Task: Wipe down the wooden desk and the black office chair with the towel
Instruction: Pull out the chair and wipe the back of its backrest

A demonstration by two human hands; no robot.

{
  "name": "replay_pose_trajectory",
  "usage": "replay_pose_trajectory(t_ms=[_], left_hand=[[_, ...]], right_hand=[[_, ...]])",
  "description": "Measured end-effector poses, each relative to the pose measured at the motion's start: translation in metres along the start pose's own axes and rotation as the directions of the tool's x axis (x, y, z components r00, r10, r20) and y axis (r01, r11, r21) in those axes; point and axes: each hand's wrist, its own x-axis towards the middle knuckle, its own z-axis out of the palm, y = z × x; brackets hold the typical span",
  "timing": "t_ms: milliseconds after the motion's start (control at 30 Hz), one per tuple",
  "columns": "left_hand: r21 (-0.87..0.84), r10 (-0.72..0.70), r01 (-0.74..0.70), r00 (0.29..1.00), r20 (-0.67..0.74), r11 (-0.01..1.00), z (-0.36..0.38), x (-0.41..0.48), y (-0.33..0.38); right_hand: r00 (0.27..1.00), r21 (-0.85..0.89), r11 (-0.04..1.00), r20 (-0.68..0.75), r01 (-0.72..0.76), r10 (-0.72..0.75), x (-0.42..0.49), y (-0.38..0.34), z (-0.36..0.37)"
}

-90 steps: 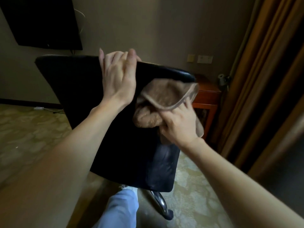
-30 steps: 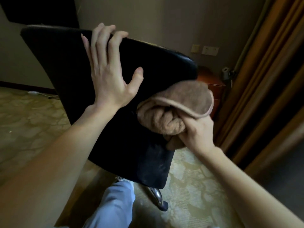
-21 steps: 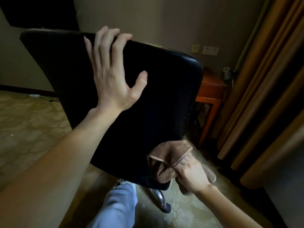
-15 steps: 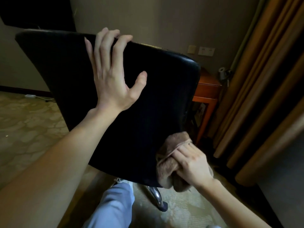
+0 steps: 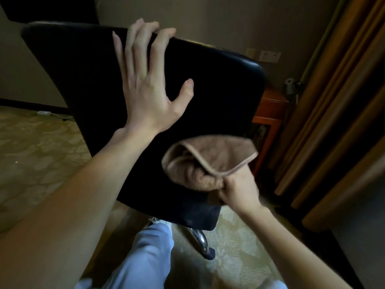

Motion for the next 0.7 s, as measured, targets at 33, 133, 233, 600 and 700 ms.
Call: replay_pose_trajectory(t_ms=[33,133,233,600,700], left_hand=[[0.016,0.010,-0.010,1.000,0.012,1.000,0.000,0.000,-0.001],[0.082,0.038,-0.041,0.998,0.046,0.996,-0.003,0.000,-0.003],[0.114,0.059,-0.069,0.995,0.085,0.991,-0.006,-0.001,0.001],[0.142,0.048,-0.057,0.996,0.070,0.988,-0.006,-0.004,0.006],[0.114,0.098,-0.102,0.994,0.041,0.988,-0.005,-0.002,0.003]], right_hand=[[0.995,-0.006,0.999,0.098,0.033,-0.032,-0.017,0.001,0.013],[0.944,0.074,0.993,0.311,0.093,-0.112,-0.052,0.000,0.033],[0.914,0.048,0.999,0.405,0.007,-0.026,-0.068,0.003,0.040],[0.927,-0.316,0.943,-0.313,0.104,-0.207,0.045,-0.031,-0.042],[0.967,-0.383,0.920,-0.193,0.080,-0.164,0.062,-0.028,-0.028]])
